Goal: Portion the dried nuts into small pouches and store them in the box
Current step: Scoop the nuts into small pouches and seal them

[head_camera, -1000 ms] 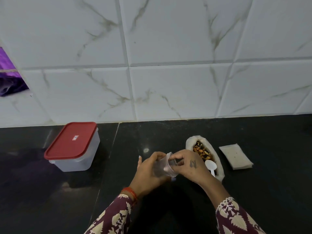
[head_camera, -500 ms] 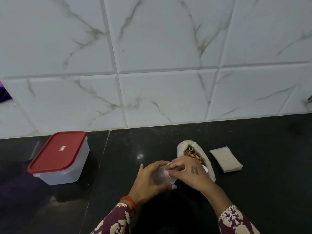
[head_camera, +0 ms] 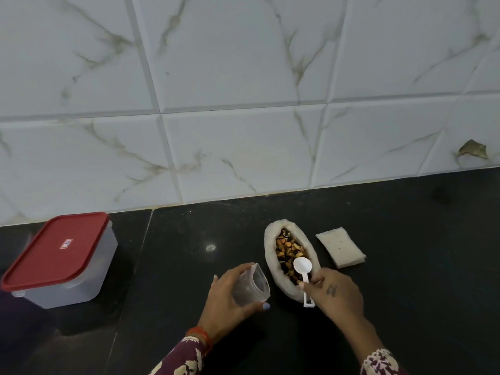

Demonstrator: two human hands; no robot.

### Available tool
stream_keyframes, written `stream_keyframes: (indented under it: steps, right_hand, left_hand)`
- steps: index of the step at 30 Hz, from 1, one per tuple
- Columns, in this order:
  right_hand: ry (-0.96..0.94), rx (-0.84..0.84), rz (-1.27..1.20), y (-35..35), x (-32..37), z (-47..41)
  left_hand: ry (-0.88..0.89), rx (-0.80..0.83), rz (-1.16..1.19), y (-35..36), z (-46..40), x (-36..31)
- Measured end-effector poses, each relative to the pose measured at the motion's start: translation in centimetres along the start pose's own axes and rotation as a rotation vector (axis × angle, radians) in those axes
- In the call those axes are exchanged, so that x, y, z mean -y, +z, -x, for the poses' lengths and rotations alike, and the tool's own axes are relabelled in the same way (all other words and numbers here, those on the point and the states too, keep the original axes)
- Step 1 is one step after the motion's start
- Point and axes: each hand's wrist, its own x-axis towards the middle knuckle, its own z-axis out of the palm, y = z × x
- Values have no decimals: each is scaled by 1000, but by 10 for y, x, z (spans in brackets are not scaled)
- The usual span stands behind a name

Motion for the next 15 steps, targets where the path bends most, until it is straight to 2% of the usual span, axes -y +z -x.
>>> stream_keyframes:
  steps: [5,8,11,15]
  right_hand:
    - [-31,-44,-18,2,0,-8]
    - [-69,-148,-17,-1,-4,-13]
    - [-120,-252,46,-6,-5,-20]
    - [-203,-292,226,-2,-5,-34]
  left_hand:
    - [75,-10,-86,18,-11,10]
    - [120,-59,-90,27,-17,13]
    - [154,-129,-77,37,-24,13]
    - [171,-191,-32,51,-31,20]
